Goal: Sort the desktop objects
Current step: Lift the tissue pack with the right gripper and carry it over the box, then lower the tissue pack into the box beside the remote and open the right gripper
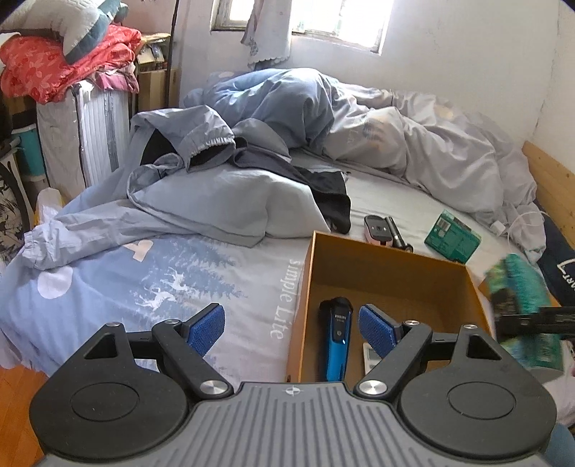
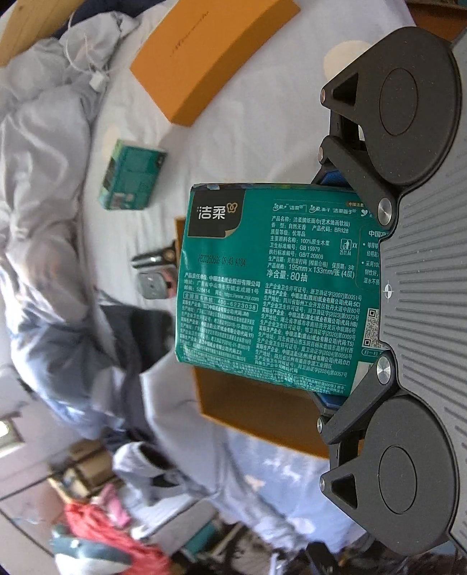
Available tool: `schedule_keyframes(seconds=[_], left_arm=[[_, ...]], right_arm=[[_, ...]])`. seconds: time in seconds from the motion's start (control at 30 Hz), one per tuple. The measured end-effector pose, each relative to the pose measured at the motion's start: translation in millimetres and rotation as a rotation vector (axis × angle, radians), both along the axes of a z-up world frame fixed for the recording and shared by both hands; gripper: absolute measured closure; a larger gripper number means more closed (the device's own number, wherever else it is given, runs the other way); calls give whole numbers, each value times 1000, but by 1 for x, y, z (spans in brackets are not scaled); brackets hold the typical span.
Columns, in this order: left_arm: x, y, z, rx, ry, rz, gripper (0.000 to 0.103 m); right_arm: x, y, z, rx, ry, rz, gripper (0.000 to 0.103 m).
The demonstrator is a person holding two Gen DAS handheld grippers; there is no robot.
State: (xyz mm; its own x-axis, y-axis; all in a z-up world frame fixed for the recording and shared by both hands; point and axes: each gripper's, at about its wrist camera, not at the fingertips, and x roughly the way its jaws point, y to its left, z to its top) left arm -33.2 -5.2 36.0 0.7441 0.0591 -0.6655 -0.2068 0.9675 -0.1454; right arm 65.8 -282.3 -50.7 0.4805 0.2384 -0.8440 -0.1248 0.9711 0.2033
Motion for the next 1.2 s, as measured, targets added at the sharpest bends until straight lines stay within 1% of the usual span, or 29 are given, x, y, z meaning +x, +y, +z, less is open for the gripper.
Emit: schedule_keyframes(seconds=[0.43, 0.5, 0.63, 0.73, 0.93, 1.2], left_arm=[[2, 1, -10, 4, 25, -32, 16], [3, 1, -12, 2, 31, -34, 16], [4, 1, -14, 1, 43, -37, 16], [4, 2, -14, -1, 45, -34, 16], [6, 4, -15, -6, 49, -26, 16], [7, 0, -16, -6, 50, -20, 16]], right_arm=[[-6, 54, -35, -94, 68, 105, 7], [1, 66, 3, -108, 77, 108, 7], [10, 70, -14, -150, 108, 105, 7], [13, 70, -23, -159, 124, 90, 7], [11, 71, -34, -170, 138, 69, 7], [1, 75, -41, -174, 146, 59, 5]])
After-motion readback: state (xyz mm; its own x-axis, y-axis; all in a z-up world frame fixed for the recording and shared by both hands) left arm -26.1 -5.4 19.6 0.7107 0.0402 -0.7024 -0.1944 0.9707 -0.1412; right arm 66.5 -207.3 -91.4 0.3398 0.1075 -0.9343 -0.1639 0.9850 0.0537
